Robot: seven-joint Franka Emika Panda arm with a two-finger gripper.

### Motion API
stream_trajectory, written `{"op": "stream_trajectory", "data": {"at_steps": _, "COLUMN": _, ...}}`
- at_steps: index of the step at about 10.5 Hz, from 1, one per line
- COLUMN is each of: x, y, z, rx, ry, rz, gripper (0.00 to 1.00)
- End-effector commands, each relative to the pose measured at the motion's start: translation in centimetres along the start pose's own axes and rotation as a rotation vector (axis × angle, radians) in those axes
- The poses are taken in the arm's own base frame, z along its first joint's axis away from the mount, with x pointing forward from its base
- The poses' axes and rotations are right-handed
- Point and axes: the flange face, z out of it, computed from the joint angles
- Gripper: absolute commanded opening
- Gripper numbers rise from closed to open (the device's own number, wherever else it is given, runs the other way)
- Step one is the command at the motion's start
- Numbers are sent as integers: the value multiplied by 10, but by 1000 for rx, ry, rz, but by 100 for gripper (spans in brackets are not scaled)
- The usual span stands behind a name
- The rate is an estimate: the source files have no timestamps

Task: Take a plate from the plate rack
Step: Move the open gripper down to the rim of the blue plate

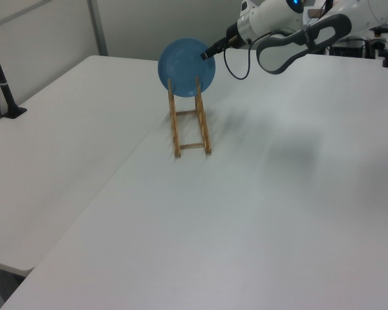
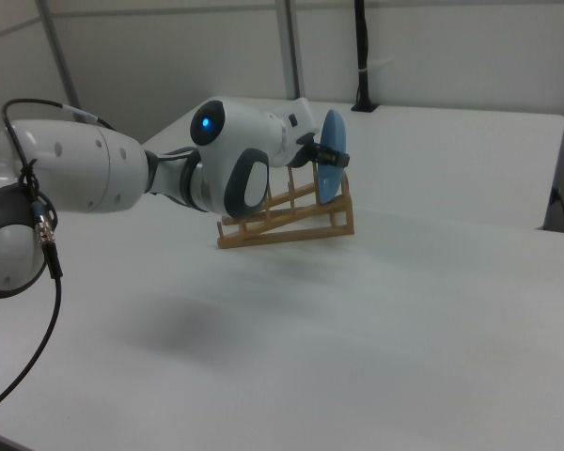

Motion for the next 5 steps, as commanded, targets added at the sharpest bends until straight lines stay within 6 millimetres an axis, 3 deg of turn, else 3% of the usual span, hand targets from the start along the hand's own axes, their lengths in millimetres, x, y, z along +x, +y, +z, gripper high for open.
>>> {"op": "stream_trajectory", "data": {"at_steps": 1, "x": 0, "y": 0, "z": 3, "rx": -3, "ry": 26, "rz": 15, "gripper": 10}}
{"op": "stream_trajectory", "data": {"at_steps": 2, "x": 0, "y": -1, "z": 3, "rx": -3, "ry": 26, "rz": 7, "gripper": 0}}
{"op": "stream_trajectory", "data": {"at_steps": 5, "x": 3, "y": 1, "z": 1, "rx": -4, "ry": 31, "rz": 4, "gripper": 0}}
